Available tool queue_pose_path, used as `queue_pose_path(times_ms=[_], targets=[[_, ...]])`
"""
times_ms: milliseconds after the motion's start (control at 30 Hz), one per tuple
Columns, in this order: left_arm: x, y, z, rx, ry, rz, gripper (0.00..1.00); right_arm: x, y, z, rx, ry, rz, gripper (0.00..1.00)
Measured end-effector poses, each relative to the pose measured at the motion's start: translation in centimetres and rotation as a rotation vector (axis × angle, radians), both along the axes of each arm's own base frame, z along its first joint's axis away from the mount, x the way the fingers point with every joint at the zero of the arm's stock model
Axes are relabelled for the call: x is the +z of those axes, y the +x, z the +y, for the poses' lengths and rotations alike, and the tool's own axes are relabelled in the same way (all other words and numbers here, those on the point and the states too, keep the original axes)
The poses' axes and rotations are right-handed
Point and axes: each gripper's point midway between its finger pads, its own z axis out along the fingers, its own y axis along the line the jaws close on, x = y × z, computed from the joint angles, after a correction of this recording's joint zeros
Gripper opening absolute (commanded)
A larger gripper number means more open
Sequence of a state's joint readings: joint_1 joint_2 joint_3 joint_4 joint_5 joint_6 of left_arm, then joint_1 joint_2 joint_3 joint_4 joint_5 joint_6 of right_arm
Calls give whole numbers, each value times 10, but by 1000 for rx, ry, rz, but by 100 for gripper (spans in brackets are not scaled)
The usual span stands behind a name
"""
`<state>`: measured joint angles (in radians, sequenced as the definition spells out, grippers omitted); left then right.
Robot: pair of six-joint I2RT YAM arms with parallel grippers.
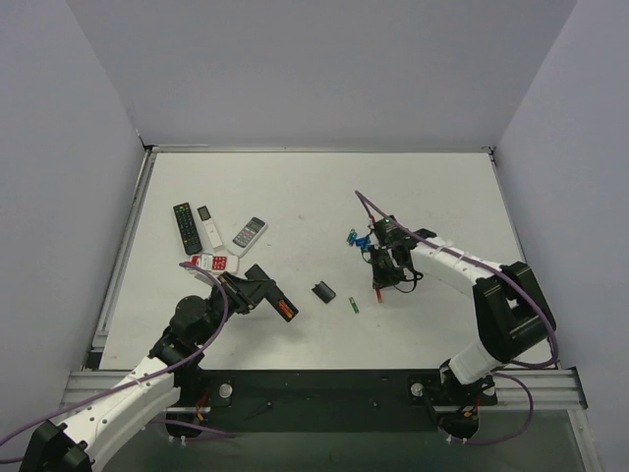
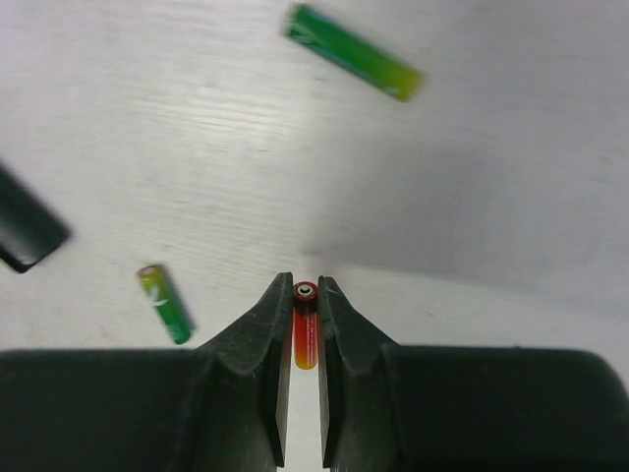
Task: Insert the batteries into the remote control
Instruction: Place the battery at the center of the board.
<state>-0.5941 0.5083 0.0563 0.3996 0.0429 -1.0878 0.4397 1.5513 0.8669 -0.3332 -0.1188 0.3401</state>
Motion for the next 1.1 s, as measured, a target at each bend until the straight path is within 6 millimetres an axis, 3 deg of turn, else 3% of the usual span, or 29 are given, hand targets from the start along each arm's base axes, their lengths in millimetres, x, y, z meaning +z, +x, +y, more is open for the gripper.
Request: queue_pose_path(times_ms=[133, 267, 533, 833, 1100], targets=[[0, 0, 0, -3, 1, 1, 0, 7, 3, 34, 147, 7, -46, 0], [1, -2, 0, -6, -2, -2, 0, 4, 17, 49, 212, -13, -60, 0], [4, -3, 1, -6, -7, -9, 0, -13, 25, 48, 244, -69, -13, 2], [0, -4, 1, -6, 2, 4, 0, -13, 26, 47, 247, -84, -6, 31], [-2, -4, 1, -6, 5, 9, 0, -7, 8, 37, 251, -87, 16, 31]])
